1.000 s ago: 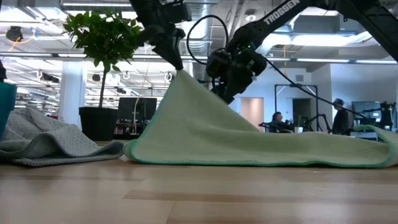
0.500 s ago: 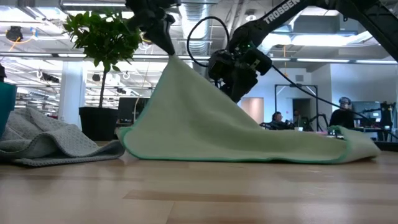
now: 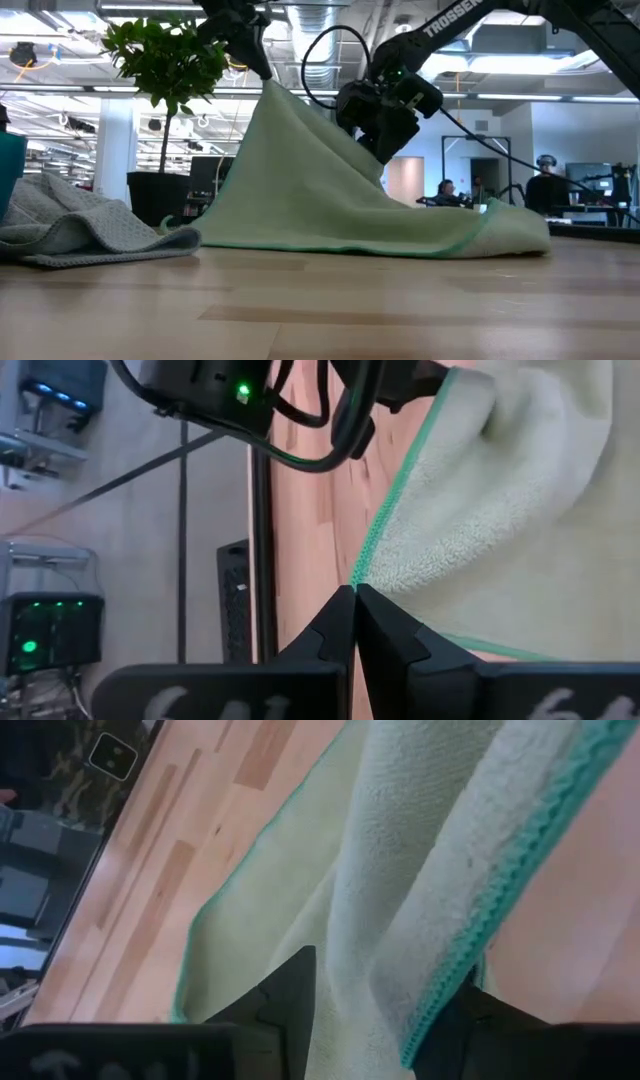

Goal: Fold microfiber towels
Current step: Fold the green microfiber towel

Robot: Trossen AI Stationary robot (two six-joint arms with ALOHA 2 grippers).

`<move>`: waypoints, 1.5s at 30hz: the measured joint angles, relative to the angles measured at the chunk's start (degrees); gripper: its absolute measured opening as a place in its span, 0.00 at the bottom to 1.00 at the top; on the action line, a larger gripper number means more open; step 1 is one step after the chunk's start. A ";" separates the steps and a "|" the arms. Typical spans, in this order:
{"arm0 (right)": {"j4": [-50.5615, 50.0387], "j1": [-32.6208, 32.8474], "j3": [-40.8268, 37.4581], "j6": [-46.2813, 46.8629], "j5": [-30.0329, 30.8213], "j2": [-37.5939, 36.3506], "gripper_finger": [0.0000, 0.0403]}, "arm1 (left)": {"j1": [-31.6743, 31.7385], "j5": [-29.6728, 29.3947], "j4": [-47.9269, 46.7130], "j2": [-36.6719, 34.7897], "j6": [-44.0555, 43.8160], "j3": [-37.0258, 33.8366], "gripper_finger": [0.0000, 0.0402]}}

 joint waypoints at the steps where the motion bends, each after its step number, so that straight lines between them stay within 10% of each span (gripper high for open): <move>1: 0.01 0.00 0.00 0.00 0.00 0.00 0.38 | 0.00 -0.26 -0.10 0.00 0.01 0.00 0.00; 45: 13.99 3.32 -0.02 6.64 5.42 -0.02 0.32 | -0.37 -13.05 -4.97 -0.20 0.20 15.91 0.00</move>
